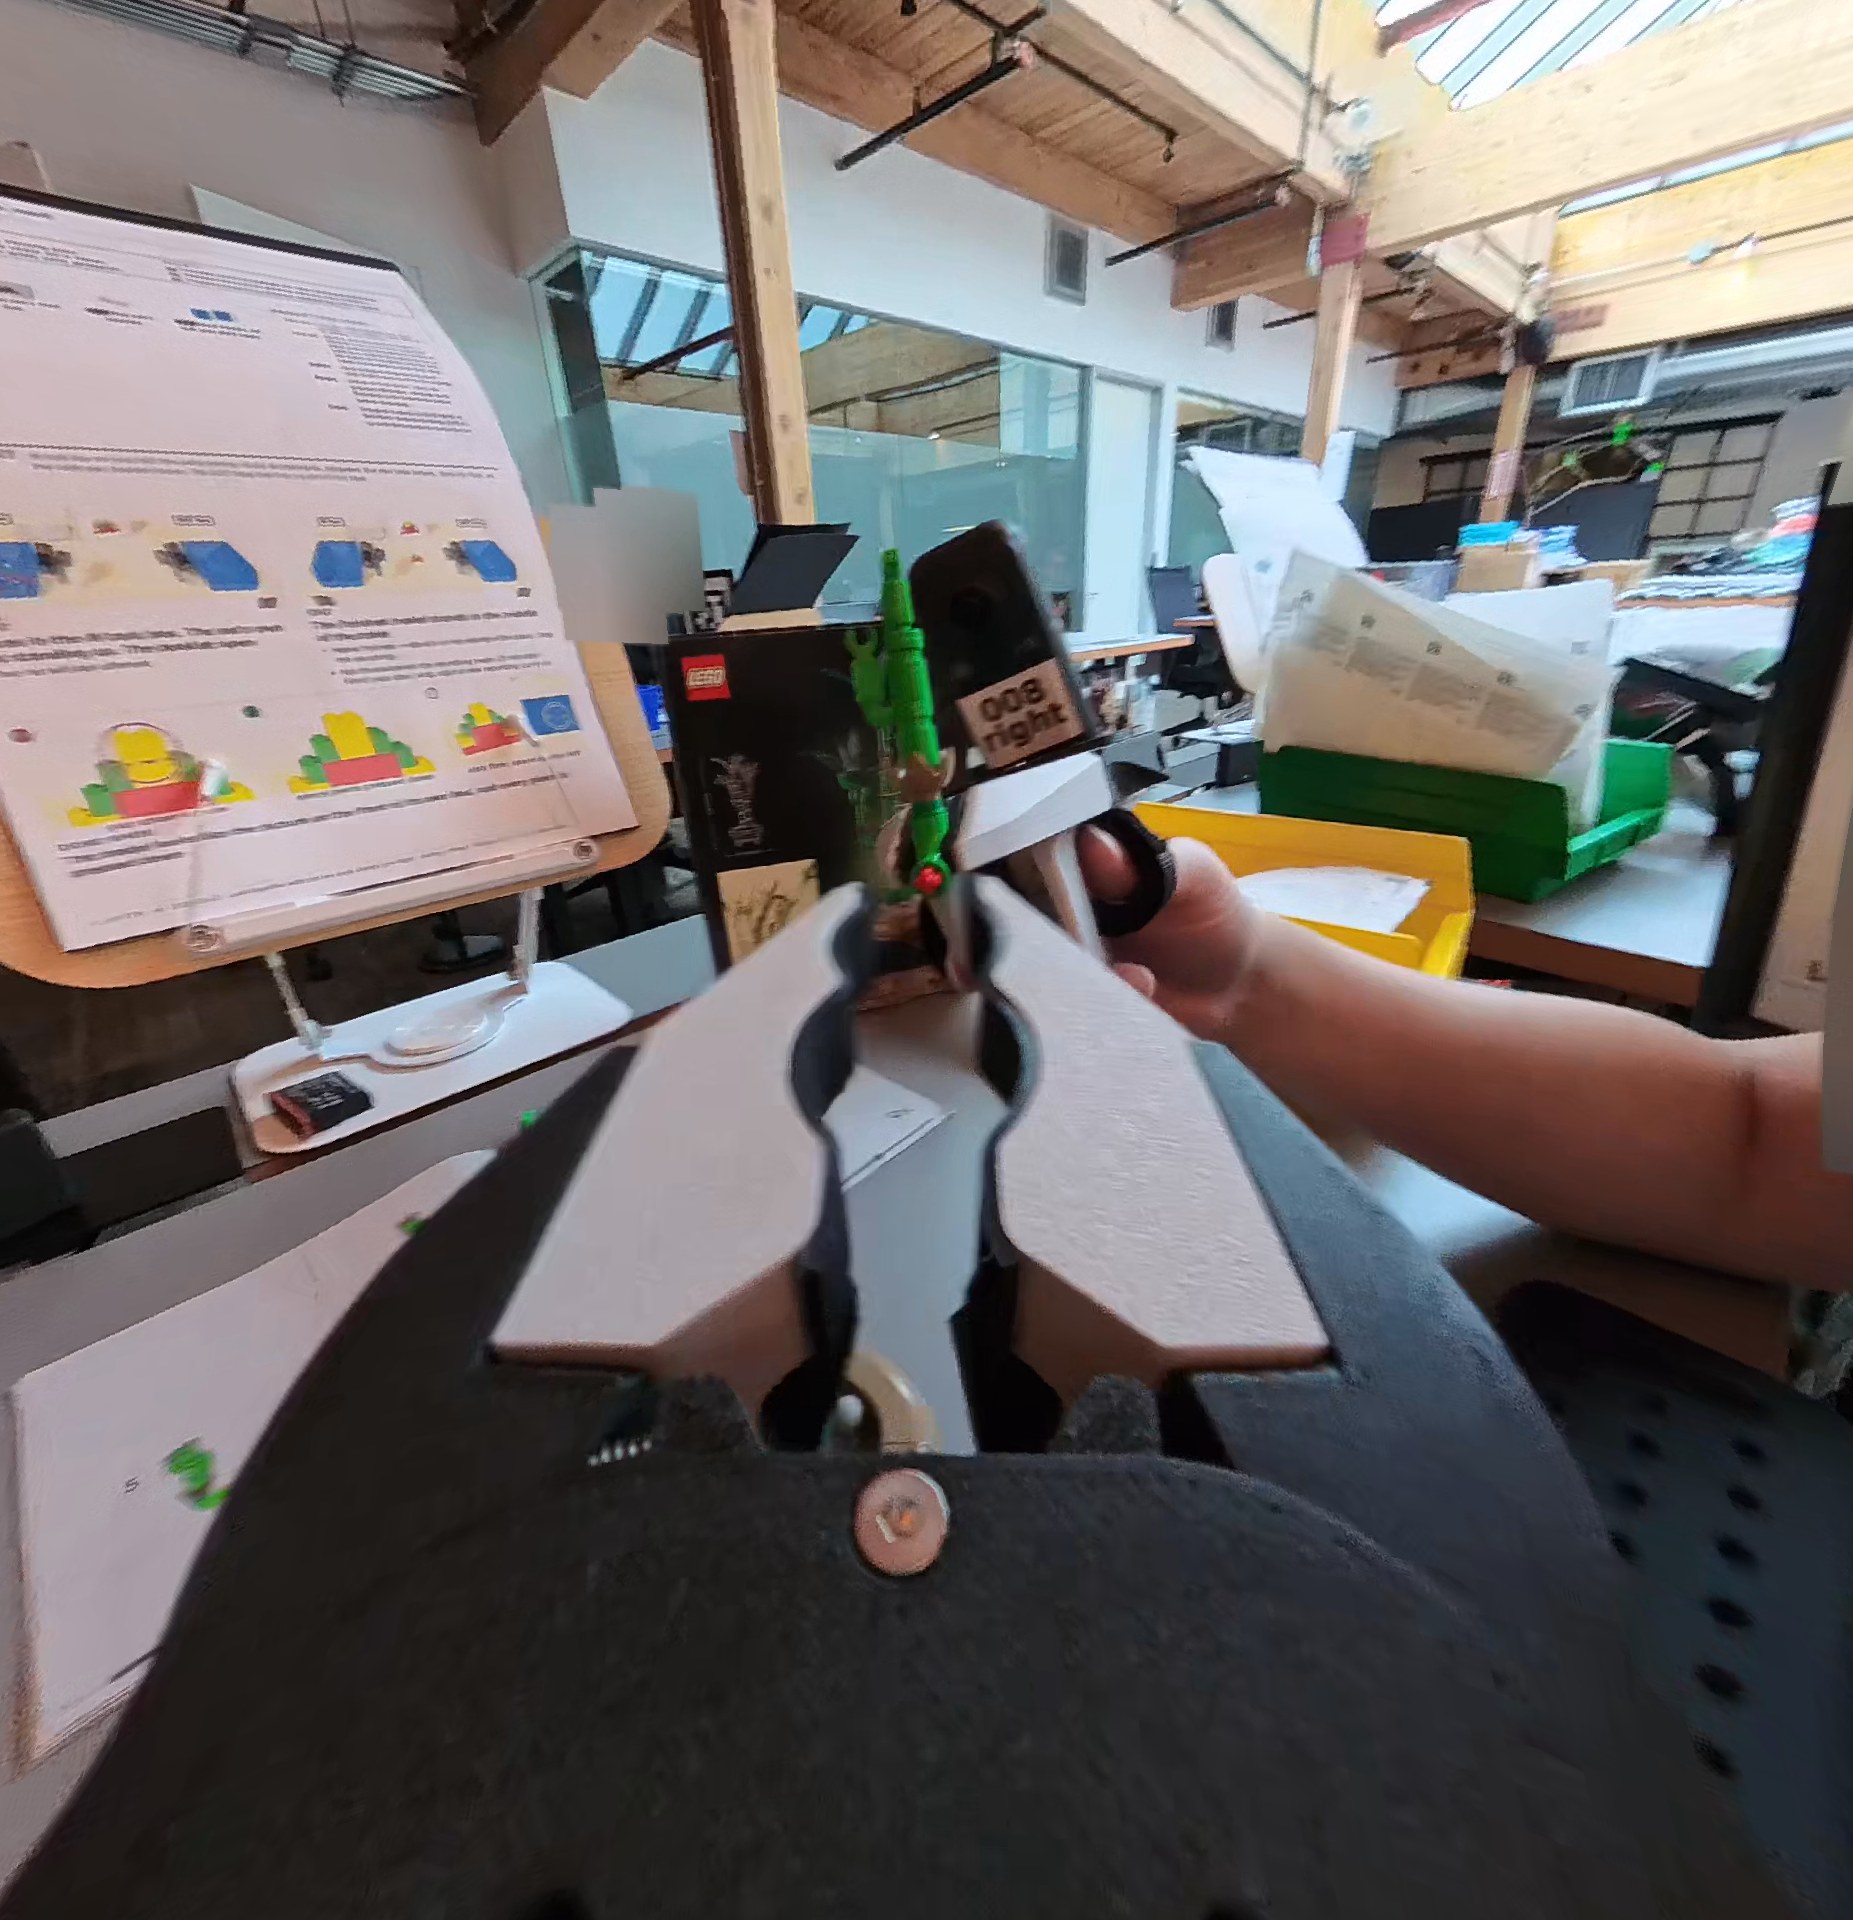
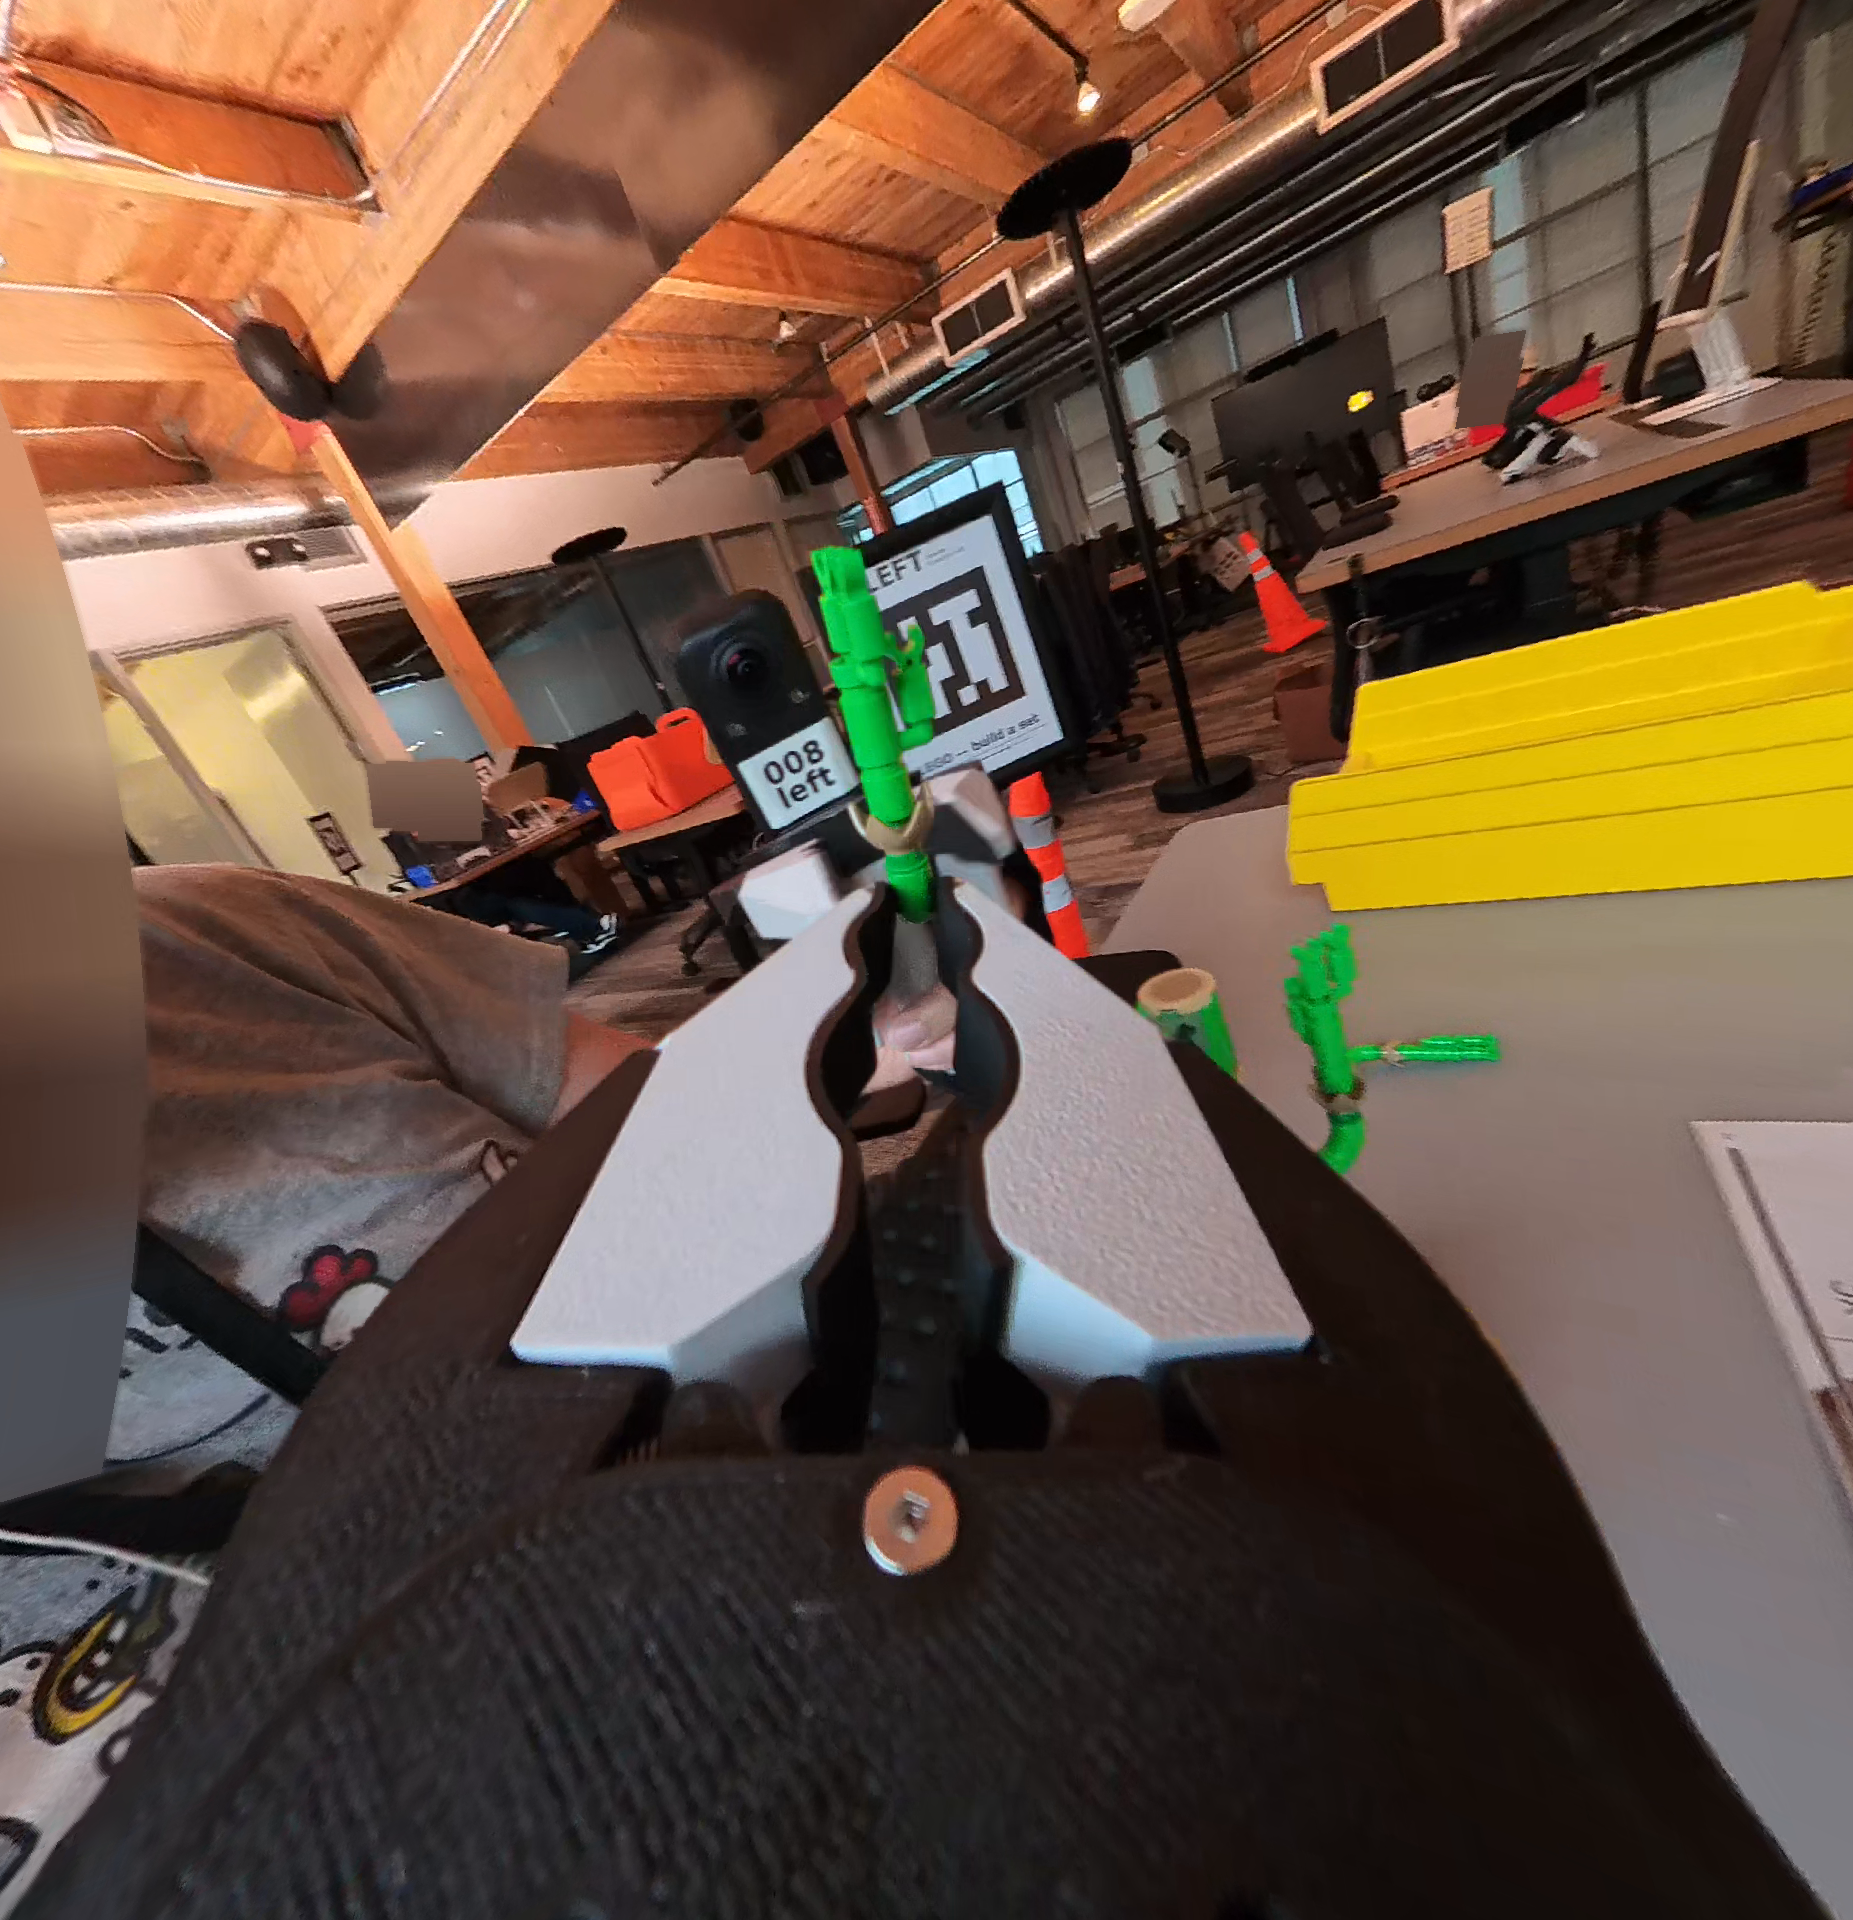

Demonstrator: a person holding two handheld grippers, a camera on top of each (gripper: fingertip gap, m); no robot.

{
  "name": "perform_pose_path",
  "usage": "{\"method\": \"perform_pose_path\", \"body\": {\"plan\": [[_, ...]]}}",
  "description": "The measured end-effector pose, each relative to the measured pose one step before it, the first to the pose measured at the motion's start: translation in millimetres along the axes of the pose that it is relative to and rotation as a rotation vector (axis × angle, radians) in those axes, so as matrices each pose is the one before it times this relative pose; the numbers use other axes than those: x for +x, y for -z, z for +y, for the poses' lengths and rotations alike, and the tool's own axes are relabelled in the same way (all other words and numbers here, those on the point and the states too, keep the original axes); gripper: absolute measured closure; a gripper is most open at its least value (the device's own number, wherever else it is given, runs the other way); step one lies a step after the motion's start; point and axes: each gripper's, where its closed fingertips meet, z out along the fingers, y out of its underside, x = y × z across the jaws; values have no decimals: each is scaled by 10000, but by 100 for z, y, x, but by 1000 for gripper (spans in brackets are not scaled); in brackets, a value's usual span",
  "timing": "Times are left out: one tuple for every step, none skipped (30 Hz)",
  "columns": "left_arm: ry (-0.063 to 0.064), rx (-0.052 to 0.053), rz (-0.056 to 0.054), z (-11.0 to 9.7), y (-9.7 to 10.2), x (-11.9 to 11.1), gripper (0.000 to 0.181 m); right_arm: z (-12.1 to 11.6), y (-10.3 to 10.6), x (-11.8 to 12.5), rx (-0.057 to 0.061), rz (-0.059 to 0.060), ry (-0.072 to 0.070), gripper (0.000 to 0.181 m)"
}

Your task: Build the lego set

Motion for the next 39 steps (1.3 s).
{"method": "perform_pose_path", "body": {"plan": [[-183, -158, -401, 258, 121, -735, 146, -111, 416, 480, 11, 219, 66, 175], [-188, -298, -424, 517, 140, -846, 131, 128, 439, 889, -83, 394, 55, 174], [-197, -375, -234, 698, 82, -602, 124, 301, 372, 929, -136, 358, 61, 175], [-112, -373, 11, 749, 22, -207, 125, 349, 257, 757, -128, 202, 30, 175], [23, -309, 94, 652, -63, -58, 129, 339, 129, 608, -118, 86, -34, 174], [85, -245, -37, 539, -96, -247, 131, 169, 38, 395, -69, -45, -71, 174], [67, -188, -116, 431, -126, -363, 133, -14, -32, 174, -45, -159, -41, 175], [20, -121, -19, 268, -161, -218, 134, -208, -94, 58, -56, -199, 30, 175], [-25, -112, 65, 187, -176, -84, 135, -326, -104, -196, -113, -333, 161, 175], [-83, -144, 27, 136, -155, -156, 138, -428, -112, -468, -133, -507, 268, 174], [-126, -154, 29, 93, -139, -140, 141, -590, -161, -231, -15, -327, 169, 174], [-100, -129, 78, 1, -125, -82, 143, -373, -172, -39, -75, -172, 163, 174], [-33, -78, 76, -96, -130, -64, 145, 56, -151, 122, -313, -74, 286, 174], [-7, -46, 196, -125, -149, 159, 145, 226, -89, 430, -355, 112, 367, 174], [16, -60, 284, -81, -156, 308, 150, 194, -23, 442, -241, 103, 305, 174], [46, -64, 178, 11, -188, 167, 154, 125, 1, 118, -97, -122, 107, 174], [63, -65, 1, 85, -182, -102, 155, 75, 53, -43, -7, -219, -65, 174], [56, -43, -64, 115, -160, -169, 153, 142, 126, 116, 33, -83, -85, 174], [39, -36, -18, 123, -149, -75, 152, 247, 192, 201, 23, 29, -37, 174], [35, -22, -20, 92, -155, -66, 151, 298, 233, 147, 18, 23, 1, 175], [15, 32, -12, 8, -166, -38, 151, 246, 262, 140, 46, 24, -27, 175], [-1, 36, -21, -7, -169, -77, 152, 71, 261, 190, 157, 45, -38, 175], [0, 9, -5, 19, -171, -59, 152, -44, 202, 42, 203, -69, -49, 175], [-12, -1, 20, 45, -151, -33, 153, -69, 137, -22, 167, -135, -75, 174], [-10, -37, 24, 120, -129, -74, 155, -77, 123, 130, 150, -40, -32, 175], [25, -56, 50, 188, -140, -85, 153, 87, 83, 164, 39, -20, -15, 175], [75, 0, 119, 135, -97, -17, 151, 219, 36, 160, -40, -11, -20, 175], [135, 51, 182, 73, -71, 70, 150, 265, -19, 177, -62, 12, -36, 175], [175, 58, 225, 26, -14, 139, 149, 245, -76, 2, -56, -72, -23, 175], [147, 40, 184, 29, 34, 123, 149, 193, -114, -104, -37, -110, -5, 174], [74, 2, 97, 63, 85, 19, 149, 123, -126, -85, -10, -80, 21, 174], [-24, 12, 38, 45, 135, -44, 149, 132, -140, -79, -21, -67, 17, 174], [-75, 59, 1, -43, 166, -78, 150, 197, -164, -99, -79, -76, 6, 175], [-90, 84, 34, -97, 168, -14, 151, 248, -154, -9, -113, -13, 27, 174], [-78, 77, 39, -102, 152, -4, 155, 241, -159, -38, -104, -17, 52, 175], [-40, 37, 56, -45, 106, 8, 158, 177, -147, -139, -63, -94, 40, 174], [5, -15, 112, 37, 42, 95, 160, 56, -123, -105, 9, -71, 10, 174], [18, -48, 123, 105, -7, 124, 161, 19, -103, 10, 29, -6, -8, 175], [-5, -29, 98, 77, -5, 128, 161, 32, -112, -22, 0, -27, -1, 174]]}}
